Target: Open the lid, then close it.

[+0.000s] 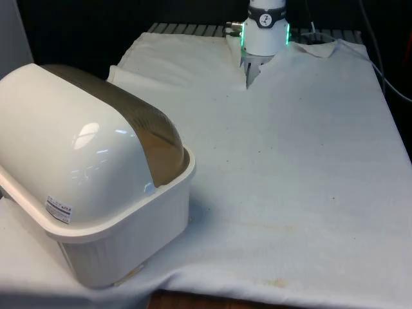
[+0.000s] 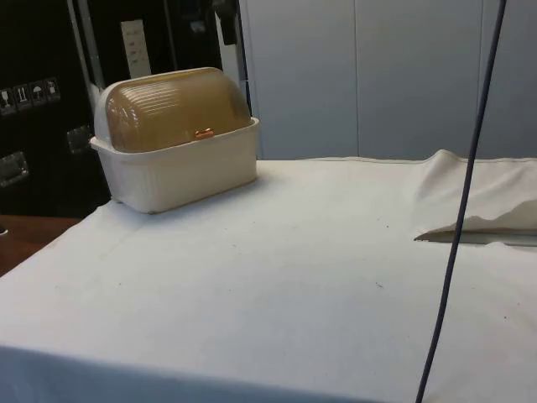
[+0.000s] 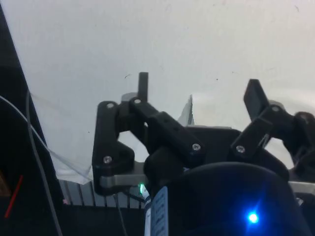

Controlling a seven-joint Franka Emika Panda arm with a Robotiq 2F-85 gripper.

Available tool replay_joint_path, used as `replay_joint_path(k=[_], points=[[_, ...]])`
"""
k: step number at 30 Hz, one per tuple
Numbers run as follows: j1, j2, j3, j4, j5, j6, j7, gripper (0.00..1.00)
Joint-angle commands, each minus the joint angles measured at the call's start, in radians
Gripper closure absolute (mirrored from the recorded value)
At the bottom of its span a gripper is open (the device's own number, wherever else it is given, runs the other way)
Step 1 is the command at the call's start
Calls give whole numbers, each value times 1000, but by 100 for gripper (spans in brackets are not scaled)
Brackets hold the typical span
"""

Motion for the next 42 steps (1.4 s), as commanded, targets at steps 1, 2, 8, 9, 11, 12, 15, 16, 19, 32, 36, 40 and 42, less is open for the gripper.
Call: replay_joint_path(k=[1, 2, 8, 9, 11, 12, 15, 16, 19, 32, 36, 40, 42], points=[[0, 1, 0, 2, -1, -1, 1, 5], [0, 1, 0, 2, -1, -2, 1, 10], [0, 2, 0, 3, 0, -2, 0, 54], [0, 0, 0, 0, 0, 0, 0, 59], [0, 2, 0, 3, 0, -2, 0, 64], [0, 2, 0, 3, 0, -2, 0, 70], [0, 2, 0, 3, 0, -2, 0, 92], [0, 1, 0, 2, -1, -1, 0, 97], [0, -2, 0, -1, -3, 6, 1, 100], [-1, -11, -1, -36, -27, 100, 13, 100], [-5, -10, -3, -55, -38, 151, 23, 100], [-7, -9, -4, -67, -45, 183, 31, 100], [-8, -8, -4, -76, -48, 203, 36, 100]])
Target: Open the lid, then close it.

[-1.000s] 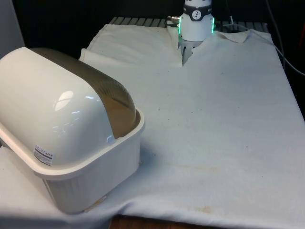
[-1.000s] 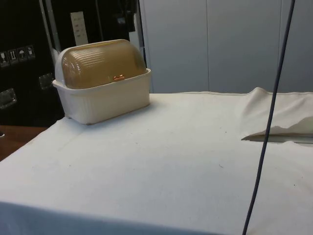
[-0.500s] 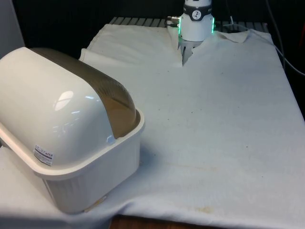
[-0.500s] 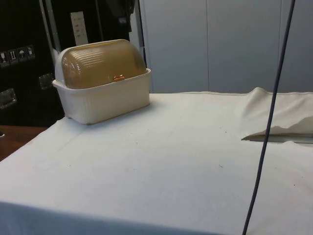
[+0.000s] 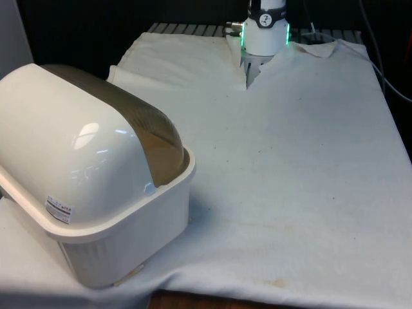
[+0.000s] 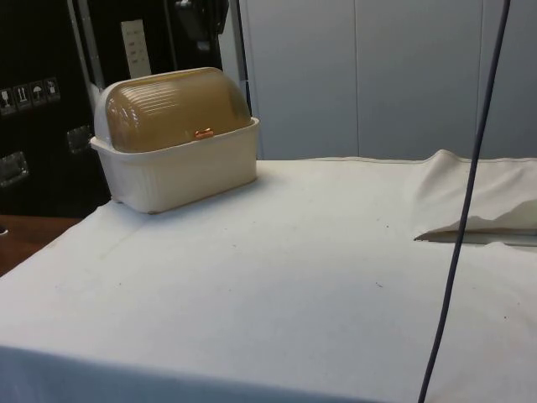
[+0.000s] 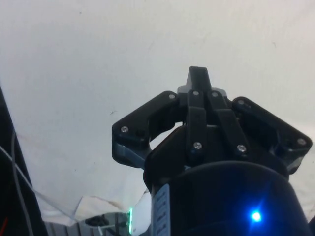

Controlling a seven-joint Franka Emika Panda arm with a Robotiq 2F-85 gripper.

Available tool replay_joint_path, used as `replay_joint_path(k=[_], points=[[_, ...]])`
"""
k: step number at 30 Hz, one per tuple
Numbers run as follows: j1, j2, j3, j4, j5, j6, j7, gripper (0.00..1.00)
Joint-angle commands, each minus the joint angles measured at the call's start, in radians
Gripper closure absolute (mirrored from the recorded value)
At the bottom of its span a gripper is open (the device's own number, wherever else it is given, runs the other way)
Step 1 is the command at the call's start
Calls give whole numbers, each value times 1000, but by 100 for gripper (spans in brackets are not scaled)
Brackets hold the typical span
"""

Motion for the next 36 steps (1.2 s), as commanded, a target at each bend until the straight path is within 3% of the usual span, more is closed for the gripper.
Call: replay_joint_path(k=[1, 5, 6, 13, 14, 17, 23, 24, 27, 32, 33, 36], points=[[-2, -2, -3, -17, -10, 35, 11, 100], [-5, 6, -10, -42, -7, 79, 14, 100], [-3, 3, -8, -35, -1, 58, 6, 100], [-11, 36, -26, -80, -1, 160, 23, 100], [-10, 34, -24, -74, -1, 144, 18, 100], [-13, 54, -34, -93, 1, 197, 29, 100], [-14, 84, -48, -111, 5, 254, 37, 100], [-12, 82, -48, -107, 2, 239, 34, 100], [-15, 108, -58, -121, 9, 291, 44, 100], [-17, 144, -70, -130, 14, 341, 54, 100], [-14, 139, -69, -125, 8, 322, 52, 100], [-17, 163, -76, -132, 15, 367, 62, 100]])
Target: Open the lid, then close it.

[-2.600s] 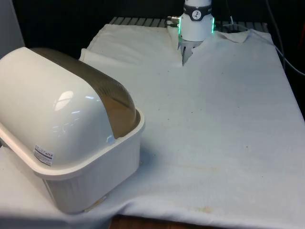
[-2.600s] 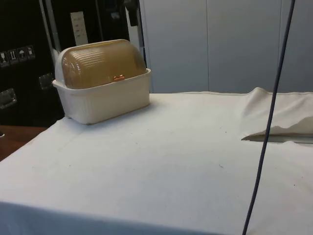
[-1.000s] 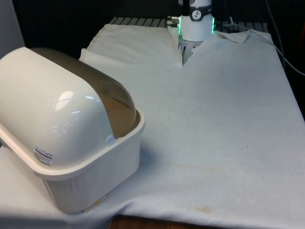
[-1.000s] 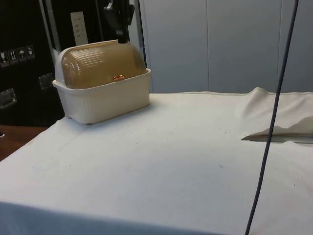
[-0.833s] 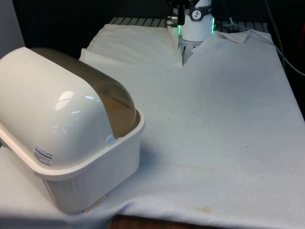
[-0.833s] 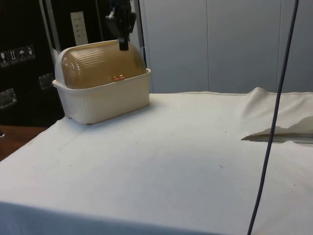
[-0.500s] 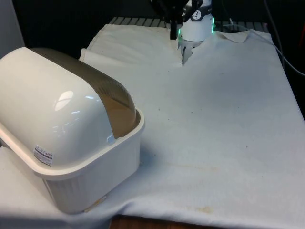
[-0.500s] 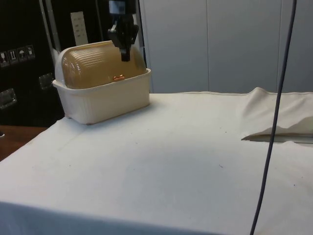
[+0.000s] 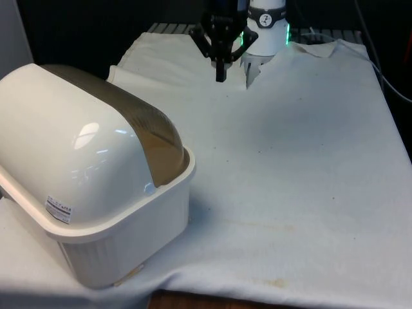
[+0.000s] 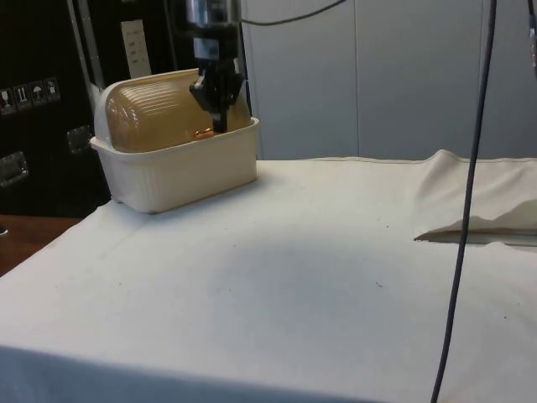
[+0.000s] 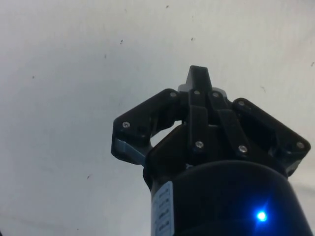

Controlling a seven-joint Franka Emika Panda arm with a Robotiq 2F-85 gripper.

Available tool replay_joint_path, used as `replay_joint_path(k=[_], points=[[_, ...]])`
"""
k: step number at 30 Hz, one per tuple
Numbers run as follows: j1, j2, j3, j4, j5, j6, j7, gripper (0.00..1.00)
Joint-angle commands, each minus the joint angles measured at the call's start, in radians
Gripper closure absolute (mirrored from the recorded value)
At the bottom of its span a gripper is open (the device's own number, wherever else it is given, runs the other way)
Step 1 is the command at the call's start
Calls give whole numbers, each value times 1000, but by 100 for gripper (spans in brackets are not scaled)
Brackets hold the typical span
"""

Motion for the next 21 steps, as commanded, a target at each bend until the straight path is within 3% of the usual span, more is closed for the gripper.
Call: replay_joint_path(k=[1, 7, 14, 17, 18, 21], points=[[-3, 8, -2, -7, 6, 28, 5, 100], [-2, 34, -9, -10, 0, 59, 26, 100], [2, 66, -22, -28, -17, 146, 81, 100], [-2, 71, -15, -24, -6, 140, 76, 100], [3, 70, -23, -28, -20, 151, 95, 100], [2, 69, -22, -30, -18, 151, 99, 100]])
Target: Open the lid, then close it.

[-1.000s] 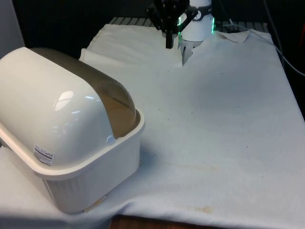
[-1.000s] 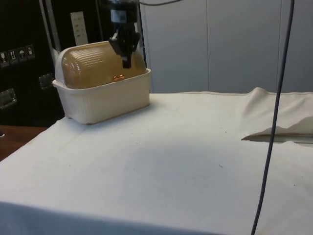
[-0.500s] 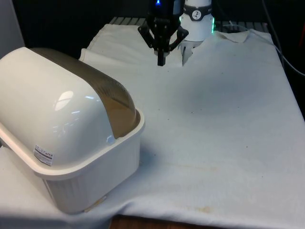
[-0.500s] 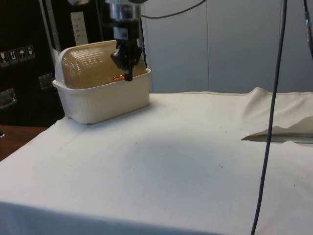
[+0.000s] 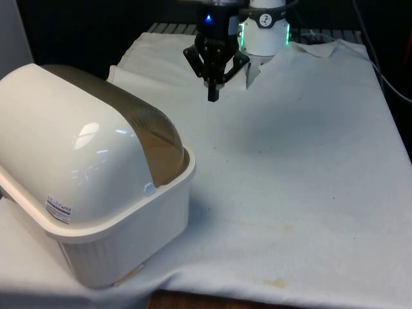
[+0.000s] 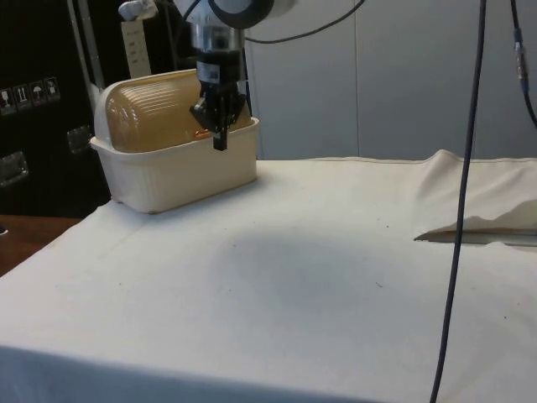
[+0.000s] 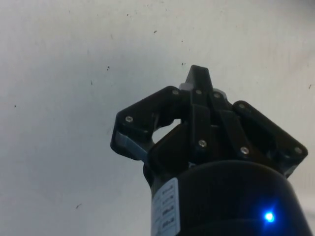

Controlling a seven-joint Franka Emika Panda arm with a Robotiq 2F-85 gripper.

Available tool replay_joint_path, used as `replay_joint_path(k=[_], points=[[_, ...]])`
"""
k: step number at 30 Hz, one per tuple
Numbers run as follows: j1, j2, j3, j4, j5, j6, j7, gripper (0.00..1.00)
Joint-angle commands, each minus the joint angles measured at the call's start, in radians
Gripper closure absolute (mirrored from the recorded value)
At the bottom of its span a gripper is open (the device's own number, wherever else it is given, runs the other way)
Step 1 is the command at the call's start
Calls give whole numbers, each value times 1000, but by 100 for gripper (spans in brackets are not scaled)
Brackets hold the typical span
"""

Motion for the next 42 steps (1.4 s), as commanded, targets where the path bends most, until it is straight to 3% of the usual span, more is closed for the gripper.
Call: replay_joint_path(k=[1, 13, 25, 34, 39, 41, 42], points=[[4, -4, -5, -7, -10, 8, 11, 100], [0, 16, -15, -1, 0, 23, 33, 100], [-1, 64, -40, 5, 1, 112, 72, 100], [-1, 64, -53, 22, 1, 106, 83, 100], [6, 62, -72, 41, -15, 86, 112, 100], [-1, 62, -62, 44, 1, 88, 98, 100], [5, 65, -74, 48, -14, 86, 122, 100]])
